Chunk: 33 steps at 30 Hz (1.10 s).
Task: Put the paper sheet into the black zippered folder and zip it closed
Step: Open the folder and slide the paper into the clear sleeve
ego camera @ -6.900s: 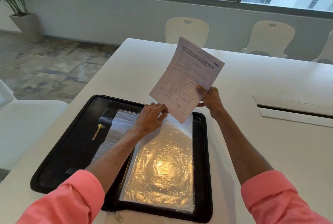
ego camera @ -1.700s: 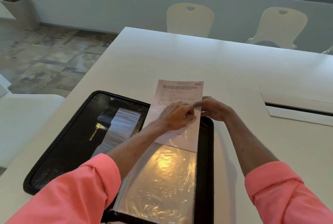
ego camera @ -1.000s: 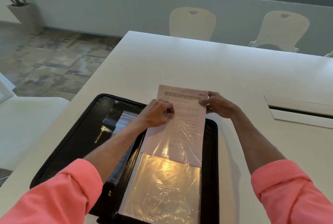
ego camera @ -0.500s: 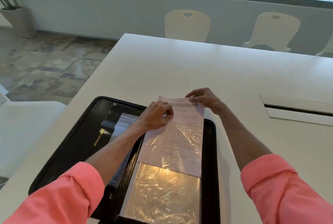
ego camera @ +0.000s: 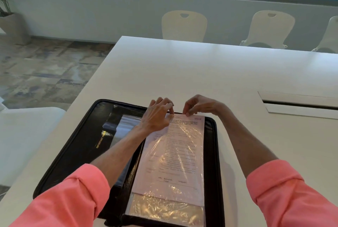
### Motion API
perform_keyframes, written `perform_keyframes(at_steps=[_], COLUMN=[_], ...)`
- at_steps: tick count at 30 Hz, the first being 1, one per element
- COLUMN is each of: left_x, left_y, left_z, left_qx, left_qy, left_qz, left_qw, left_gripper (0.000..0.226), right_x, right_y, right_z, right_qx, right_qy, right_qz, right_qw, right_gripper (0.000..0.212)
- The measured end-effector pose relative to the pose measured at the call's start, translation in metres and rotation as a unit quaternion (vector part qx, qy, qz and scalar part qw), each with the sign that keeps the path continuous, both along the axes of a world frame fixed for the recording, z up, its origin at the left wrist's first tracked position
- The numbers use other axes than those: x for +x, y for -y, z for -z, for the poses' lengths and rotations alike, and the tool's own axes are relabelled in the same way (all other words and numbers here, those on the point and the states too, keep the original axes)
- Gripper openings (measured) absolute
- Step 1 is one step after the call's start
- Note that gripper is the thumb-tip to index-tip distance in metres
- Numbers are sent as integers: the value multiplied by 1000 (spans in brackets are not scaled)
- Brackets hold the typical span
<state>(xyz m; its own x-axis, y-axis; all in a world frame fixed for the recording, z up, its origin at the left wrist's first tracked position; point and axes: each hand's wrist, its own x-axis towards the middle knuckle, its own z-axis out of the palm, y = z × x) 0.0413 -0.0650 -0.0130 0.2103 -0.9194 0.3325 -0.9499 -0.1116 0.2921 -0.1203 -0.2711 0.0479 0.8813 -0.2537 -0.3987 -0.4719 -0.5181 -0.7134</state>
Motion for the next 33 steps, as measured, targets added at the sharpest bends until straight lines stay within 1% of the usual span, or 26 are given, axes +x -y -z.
perform_keyframes(at_steps=[5,10,13,14,16,17,19,23,25,28,32,33], left_x=[-6,-9,-11,-12,-13,-13,-12,-12,-14,-16,-14,-13], left_y=[0,-1,-2,-2,-2,-2,-2,-3,-4,-5,-5,-4], left_z=[-3,-5,-5,-5,-6,-6,-7,-9,-6,-2,-3,-3], left_qx=[4,0,-1,-2,-2,0,5,12,16,14,15,16], left_qy=[10,6,2,0,3,6,12,29,28,22,16,15], left_qz=[-11,-37,-47,-48,-49,-48,-43,-32,-34,-41,-40,-40], left_qw=[1000,999,999,999,999,999,999,999,999,999,999,999], left_gripper=[10,9,9,9,9,10,10,10,10,10,10,10], right_x=[1,-6,-7,-7,-7,-9,-12,-15,-15,-15,-16,-18], right_y=[-11,-21,-30,-34,-41,-45,-50,-56,-61,-66,-65,-64], right_z=[-1,-1,-3,-3,-2,-2,-1,9,14,16,20,21], right_qx=[-32,-16,-30,-39,-68,-85,-104,-107,-143,-189,-200,-209], right_qy=[-3,-23,-37,-47,-67,-71,-56,-41,-42,-48,-51,-54], right_qz=[-3,-6,11,13,16,15,11,28,41,64,91,96], right_qw=[999,1000,999,998,995,994,993,993,988,979,974,972], right_gripper=[22,21,23,25,38,40,32,15,8,8,5,7])
